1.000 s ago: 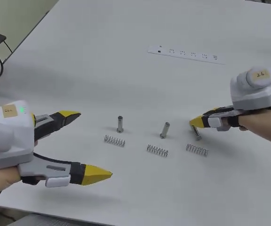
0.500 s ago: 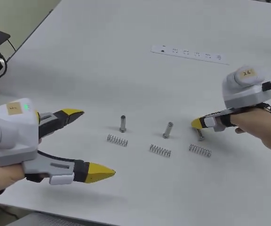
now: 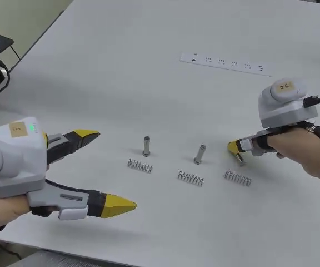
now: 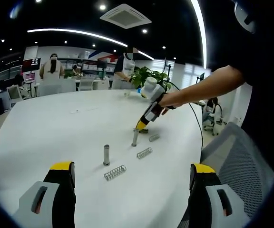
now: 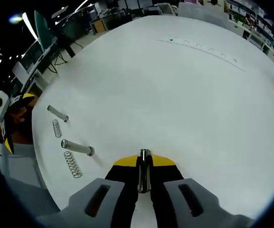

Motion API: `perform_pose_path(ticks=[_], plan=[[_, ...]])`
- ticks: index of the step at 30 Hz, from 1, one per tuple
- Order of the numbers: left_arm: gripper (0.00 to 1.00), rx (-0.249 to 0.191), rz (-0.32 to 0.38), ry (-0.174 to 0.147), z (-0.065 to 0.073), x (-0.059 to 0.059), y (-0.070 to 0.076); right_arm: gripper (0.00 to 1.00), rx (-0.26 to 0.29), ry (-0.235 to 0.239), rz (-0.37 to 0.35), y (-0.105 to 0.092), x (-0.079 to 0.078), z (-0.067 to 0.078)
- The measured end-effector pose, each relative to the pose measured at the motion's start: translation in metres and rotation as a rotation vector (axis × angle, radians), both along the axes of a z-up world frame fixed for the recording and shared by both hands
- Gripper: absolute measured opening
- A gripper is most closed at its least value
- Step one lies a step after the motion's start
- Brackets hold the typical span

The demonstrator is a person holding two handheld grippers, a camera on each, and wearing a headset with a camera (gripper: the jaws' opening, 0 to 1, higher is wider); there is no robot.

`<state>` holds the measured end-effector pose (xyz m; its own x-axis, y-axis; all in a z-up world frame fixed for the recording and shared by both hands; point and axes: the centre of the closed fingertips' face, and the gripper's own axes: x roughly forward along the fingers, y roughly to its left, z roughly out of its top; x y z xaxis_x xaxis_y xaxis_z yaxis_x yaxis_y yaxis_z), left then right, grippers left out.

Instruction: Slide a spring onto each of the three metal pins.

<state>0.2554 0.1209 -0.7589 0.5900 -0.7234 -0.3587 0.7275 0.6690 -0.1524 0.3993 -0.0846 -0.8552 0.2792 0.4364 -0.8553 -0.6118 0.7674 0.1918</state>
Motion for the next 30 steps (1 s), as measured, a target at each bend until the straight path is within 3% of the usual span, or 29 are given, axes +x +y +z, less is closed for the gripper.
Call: perform_pose_path(ticks=[10,30], plan=[[0.98,-0.002,0.001,-0.004,0.002,0.0,0.0,0.05,0.005,-0.008,0.007,0.0,-0.001,0.002],[0.98,-0.007,0.004,-0.004,0.005,0.0,-0.002,0.05,0.05,-0.048,0.006,-0.005,-0.004,0.023]])
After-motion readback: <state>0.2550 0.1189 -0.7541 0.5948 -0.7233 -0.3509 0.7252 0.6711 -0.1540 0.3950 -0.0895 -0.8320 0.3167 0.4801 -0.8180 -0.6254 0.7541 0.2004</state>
